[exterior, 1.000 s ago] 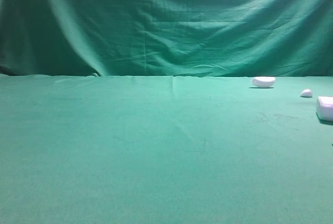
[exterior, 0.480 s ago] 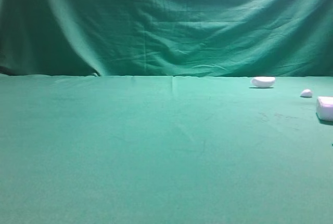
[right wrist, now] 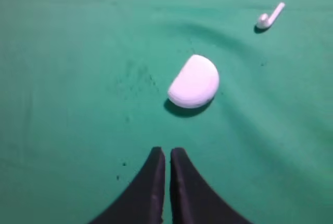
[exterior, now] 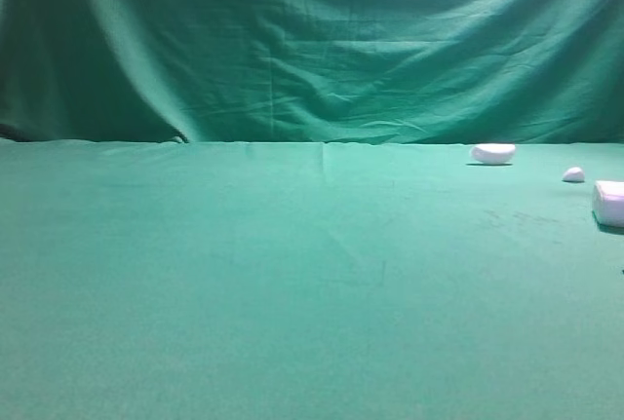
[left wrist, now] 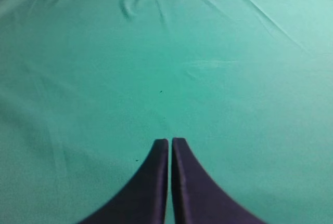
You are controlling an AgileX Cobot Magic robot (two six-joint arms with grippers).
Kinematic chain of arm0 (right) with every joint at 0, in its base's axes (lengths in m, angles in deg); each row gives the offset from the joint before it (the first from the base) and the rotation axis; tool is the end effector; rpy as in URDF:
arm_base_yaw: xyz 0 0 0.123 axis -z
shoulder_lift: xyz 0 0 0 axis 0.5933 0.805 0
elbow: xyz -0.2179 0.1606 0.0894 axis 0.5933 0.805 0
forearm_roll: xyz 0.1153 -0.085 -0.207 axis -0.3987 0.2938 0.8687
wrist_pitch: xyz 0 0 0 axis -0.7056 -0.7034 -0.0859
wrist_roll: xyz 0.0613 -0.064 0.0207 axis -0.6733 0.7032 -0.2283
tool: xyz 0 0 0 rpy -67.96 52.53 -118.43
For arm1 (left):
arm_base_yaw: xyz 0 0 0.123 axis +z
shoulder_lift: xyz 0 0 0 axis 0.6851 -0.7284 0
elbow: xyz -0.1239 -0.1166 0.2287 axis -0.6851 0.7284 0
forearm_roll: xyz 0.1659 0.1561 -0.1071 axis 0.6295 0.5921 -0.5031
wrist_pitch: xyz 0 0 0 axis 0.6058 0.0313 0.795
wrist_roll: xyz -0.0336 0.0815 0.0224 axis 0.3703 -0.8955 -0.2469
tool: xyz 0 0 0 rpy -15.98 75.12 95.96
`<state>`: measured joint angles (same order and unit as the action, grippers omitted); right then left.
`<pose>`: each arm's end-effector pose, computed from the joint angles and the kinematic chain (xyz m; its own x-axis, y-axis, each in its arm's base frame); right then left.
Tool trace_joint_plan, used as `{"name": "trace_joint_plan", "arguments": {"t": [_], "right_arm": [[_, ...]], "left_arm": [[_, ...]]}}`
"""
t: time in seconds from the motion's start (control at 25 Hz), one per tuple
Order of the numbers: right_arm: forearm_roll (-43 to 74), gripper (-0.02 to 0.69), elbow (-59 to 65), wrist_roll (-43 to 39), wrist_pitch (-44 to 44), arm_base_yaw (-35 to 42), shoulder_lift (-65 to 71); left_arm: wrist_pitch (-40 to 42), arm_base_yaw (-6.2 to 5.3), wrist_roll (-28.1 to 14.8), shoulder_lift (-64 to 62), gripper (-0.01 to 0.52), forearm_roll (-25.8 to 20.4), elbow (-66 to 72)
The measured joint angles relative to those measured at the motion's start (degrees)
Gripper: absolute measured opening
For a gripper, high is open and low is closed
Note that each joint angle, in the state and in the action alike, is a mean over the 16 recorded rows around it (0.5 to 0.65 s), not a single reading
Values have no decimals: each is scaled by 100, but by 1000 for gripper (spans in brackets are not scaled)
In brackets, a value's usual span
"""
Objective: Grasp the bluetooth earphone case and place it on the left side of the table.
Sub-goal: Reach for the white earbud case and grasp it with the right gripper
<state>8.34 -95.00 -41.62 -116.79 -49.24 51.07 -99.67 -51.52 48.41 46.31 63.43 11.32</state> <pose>0.1875 0.0446 0.2618 -0.8466 -0.1506 -0.5105 -0.1972 0.9796 0.0381 0.0522 -0.0095 0.1775 -0.2551 0.0240 -0.9666 0.1601 0.9869 -0.0177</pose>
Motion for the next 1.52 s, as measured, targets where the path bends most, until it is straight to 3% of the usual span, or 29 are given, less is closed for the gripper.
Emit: {"name": "trace_joint_plan", "arguments": {"t": [0.24, 0.68, 0.88, 1.08, 1.52], "right_arm": [[943, 72, -374, -985, 147, -418, 1110], [1137, 445, -767, -1752, 727, -564, 2769], [1170, 554, -864, -2044, 952, -564, 3212], [1252, 555, -929, -2173, 1085, -564, 3471], [1480, 382, -1195, -2182, 919, -569, 3646]], "left_arm": [[0, 0, 0, 0, 0, 0, 0], [0, 0, 0, 0, 0, 0, 0], [0, 0, 0, 0, 0, 0, 0], [0, 0, 0, 0, 0, 0, 0], [0, 0, 0, 0, 0, 0, 0]]}}
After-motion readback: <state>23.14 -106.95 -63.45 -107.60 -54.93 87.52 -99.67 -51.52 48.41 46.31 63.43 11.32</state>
